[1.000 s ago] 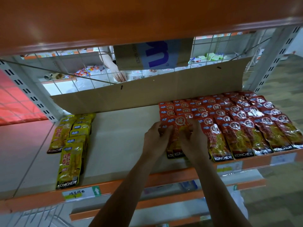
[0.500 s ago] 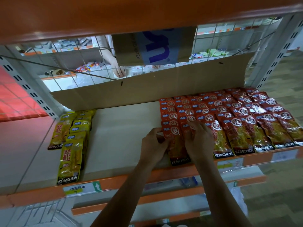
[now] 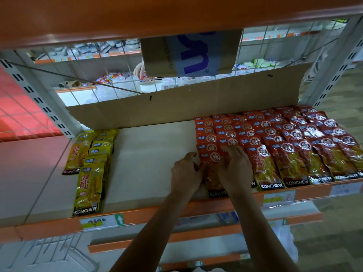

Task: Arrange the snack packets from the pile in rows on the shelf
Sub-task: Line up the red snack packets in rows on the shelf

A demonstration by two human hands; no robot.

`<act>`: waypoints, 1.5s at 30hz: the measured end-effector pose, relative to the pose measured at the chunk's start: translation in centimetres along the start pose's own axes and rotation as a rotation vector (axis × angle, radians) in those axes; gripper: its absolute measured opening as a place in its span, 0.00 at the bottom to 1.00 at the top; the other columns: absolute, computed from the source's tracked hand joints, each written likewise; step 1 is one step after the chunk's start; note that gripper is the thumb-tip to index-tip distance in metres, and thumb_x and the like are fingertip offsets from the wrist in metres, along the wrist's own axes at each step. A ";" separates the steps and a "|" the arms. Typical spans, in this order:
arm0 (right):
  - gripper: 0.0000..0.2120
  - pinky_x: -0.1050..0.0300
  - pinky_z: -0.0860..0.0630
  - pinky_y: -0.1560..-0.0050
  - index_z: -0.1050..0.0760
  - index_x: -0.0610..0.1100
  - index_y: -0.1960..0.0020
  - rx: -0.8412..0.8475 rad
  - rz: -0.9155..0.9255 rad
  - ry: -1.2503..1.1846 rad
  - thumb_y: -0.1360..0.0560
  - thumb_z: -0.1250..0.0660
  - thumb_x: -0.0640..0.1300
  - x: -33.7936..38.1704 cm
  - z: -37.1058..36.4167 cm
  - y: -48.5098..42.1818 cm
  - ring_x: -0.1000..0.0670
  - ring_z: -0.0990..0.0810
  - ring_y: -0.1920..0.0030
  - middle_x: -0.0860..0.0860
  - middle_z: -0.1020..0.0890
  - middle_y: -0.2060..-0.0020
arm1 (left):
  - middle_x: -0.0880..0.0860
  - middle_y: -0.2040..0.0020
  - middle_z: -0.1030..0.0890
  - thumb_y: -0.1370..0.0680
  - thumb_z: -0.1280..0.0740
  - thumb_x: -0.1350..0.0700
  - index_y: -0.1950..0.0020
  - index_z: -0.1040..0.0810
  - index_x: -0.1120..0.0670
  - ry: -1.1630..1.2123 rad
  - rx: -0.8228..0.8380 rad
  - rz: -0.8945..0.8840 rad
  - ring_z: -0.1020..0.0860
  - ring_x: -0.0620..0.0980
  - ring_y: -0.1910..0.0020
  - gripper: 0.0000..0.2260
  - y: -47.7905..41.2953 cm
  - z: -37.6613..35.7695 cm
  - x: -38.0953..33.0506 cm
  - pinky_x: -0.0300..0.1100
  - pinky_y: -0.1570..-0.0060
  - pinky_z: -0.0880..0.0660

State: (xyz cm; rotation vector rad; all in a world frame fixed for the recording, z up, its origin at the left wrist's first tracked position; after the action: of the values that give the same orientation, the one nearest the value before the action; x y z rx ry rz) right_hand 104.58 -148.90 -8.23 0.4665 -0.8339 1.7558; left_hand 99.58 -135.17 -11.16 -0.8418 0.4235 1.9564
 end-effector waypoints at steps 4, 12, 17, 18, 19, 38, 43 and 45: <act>0.15 0.59 0.32 0.45 0.23 0.41 0.39 0.016 0.076 0.011 0.25 0.36 0.35 2.0 -1.3 0.5 0.46 0.25 0.41 0.46 0.20 0.43 | 0.51 0.49 0.16 0.22 0.34 0.47 0.34 0.25 0.51 -0.033 -0.113 -0.029 0.19 0.46 0.54 0.18 0.0 2.1 0.5 0.36 0.53 0.27; 0.18 0.55 0.32 0.38 0.23 0.40 0.38 0.182 0.233 -0.024 0.27 0.36 0.34 7.8 -6.0 2.6 0.44 0.26 0.37 0.45 0.21 0.40 | 0.51 0.44 0.19 0.21 0.36 0.51 0.36 0.23 0.52 -0.184 -0.277 -0.096 0.22 0.47 0.47 0.15 0.6 8.0 3.5 0.38 0.49 0.28; 0.18 0.58 0.37 0.33 0.25 0.42 0.35 0.275 0.319 -0.040 0.25 0.36 0.36 12.2 -9.6 4.4 0.47 0.29 0.34 0.46 0.23 0.37 | 0.53 0.41 0.21 0.21 0.35 0.53 0.36 0.24 0.54 -0.228 -0.334 -0.067 0.24 0.52 0.41 0.15 1.2 11.9 6.9 0.44 0.44 0.28; 0.19 0.58 0.37 0.33 0.25 0.42 0.35 0.287 0.332 -0.044 0.25 0.36 0.36 13.2 -10.3 4.8 0.47 0.29 0.34 0.46 0.23 0.36 | 0.54 0.41 0.21 0.22 0.35 0.53 0.36 0.23 0.54 -0.227 -0.351 -0.056 0.24 0.53 0.41 0.15 1.3 12.9 7.7 0.44 0.44 0.27; 0.19 0.58 0.37 0.33 0.25 0.42 0.35 0.297 0.345 -0.052 0.26 0.35 0.36 14.3 -11.0 5.2 0.46 0.29 0.34 0.46 0.23 0.37 | 0.54 0.41 0.21 0.22 0.34 0.53 0.36 0.23 0.55 -0.227 -0.369 -0.041 0.24 0.53 0.42 0.15 1.5 13.9 8.5 0.45 0.44 0.27; 0.22 0.56 0.35 0.33 0.27 0.44 0.33 0.469 0.463 -0.086 0.26 0.34 0.36 38.8 -30.1 15.9 0.45 0.29 0.34 0.47 0.24 0.36 | 0.52 0.35 0.22 0.20 0.37 0.50 0.34 0.24 0.52 -0.322 -0.494 0.118 0.25 0.53 0.38 0.16 3.3 36.8 30.7 0.44 0.39 0.29; 0.20 0.56 0.35 0.32 0.29 0.48 0.32 0.496 0.423 -0.061 0.23 0.33 0.45 43.2 -34.7 19.0 0.49 0.29 0.33 0.52 0.26 0.33 | 0.53 0.35 0.23 0.21 0.37 0.50 0.32 0.26 0.52 -0.352 -0.465 0.183 0.27 0.54 0.38 0.17 4.2 41.2 36.2 0.46 0.41 0.29; 0.19 0.54 0.34 0.32 0.28 0.49 0.32 0.522 0.416 -0.069 0.23 0.33 0.46 44.6 -36.2 20.0 0.49 0.28 0.33 0.52 0.26 0.33 | 0.54 0.35 0.24 0.21 0.37 0.50 0.32 0.27 0.52 -0.371 -0.460 0.220 0.28 0.54 0.37 0.18 4.6 42.5 38.1 0.47 0.41 0.29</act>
State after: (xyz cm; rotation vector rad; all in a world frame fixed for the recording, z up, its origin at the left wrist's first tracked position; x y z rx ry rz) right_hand 74.02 -96.31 -9.04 0.7370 -0.5330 2.3684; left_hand 66.64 -88.34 -8.35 -0.7059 -0.1697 2.4023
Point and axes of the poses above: each hand's wrist, its own y-axis away from the middle knuckle, its own z-axis out of the back of the hand, x = y × z, the point moved 6 cm from there along -y, towards the middle knuckle
